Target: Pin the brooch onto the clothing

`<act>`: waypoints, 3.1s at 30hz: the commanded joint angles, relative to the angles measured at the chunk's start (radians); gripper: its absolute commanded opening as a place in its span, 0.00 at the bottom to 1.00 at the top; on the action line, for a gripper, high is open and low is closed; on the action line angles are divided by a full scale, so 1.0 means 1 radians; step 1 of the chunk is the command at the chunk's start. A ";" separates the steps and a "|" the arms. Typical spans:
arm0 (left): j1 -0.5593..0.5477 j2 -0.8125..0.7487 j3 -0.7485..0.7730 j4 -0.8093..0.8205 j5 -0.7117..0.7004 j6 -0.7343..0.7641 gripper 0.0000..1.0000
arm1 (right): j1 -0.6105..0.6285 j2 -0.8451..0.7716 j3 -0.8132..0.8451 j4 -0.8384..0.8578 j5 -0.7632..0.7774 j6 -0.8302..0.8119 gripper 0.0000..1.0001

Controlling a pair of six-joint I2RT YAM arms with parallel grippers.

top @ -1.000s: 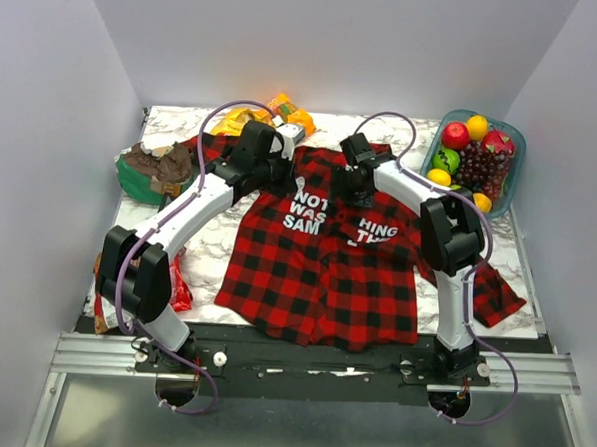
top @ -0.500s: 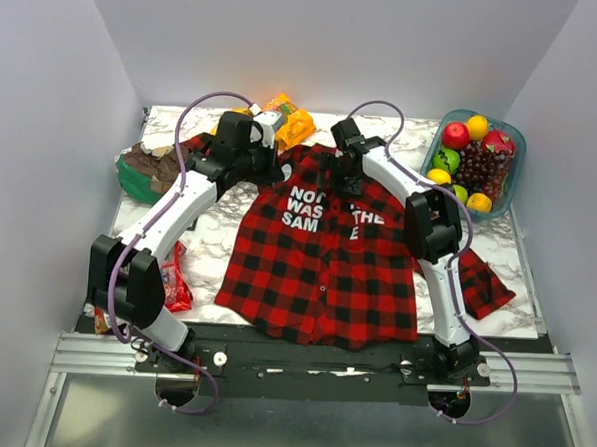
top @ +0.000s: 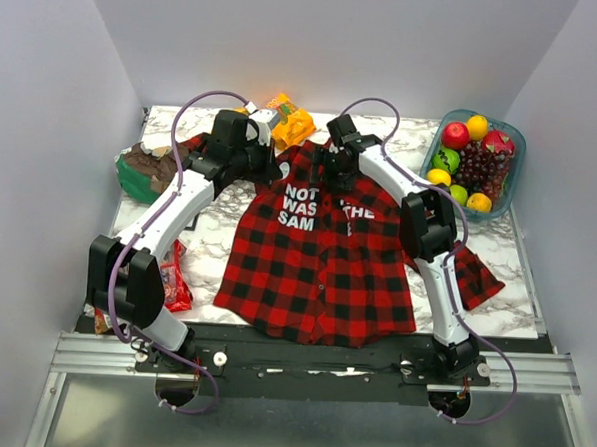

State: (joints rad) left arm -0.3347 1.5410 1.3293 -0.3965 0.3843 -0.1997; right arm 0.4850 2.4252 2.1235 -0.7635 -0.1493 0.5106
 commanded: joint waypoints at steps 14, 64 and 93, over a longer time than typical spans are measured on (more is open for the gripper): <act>0.005 0.044 0.010 -0.007 -0.085 0.032 0.00 | 0.015 -0.399 -0.360 0.102 0.063 -0.073 0.84; -0.282 1.002 0.996 -0.553 -1.168 0.419 0.00 | 0.049 -1.793 -1.448 0.444 -0.039 -0.099 0.85; -0.293 0.848 0.907 -0.452 -0.869 0.281 0.00 | 0.049 -1.741 -1.498 0.464 -0.073 -0.089 0.86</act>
State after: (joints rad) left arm -0.6342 2.4825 2.2467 -0.8989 -0.5888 0.1345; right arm 0.5335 0.6807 0.6411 -0.3294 -0.1974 0.4183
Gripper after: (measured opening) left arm 0.015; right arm 0.853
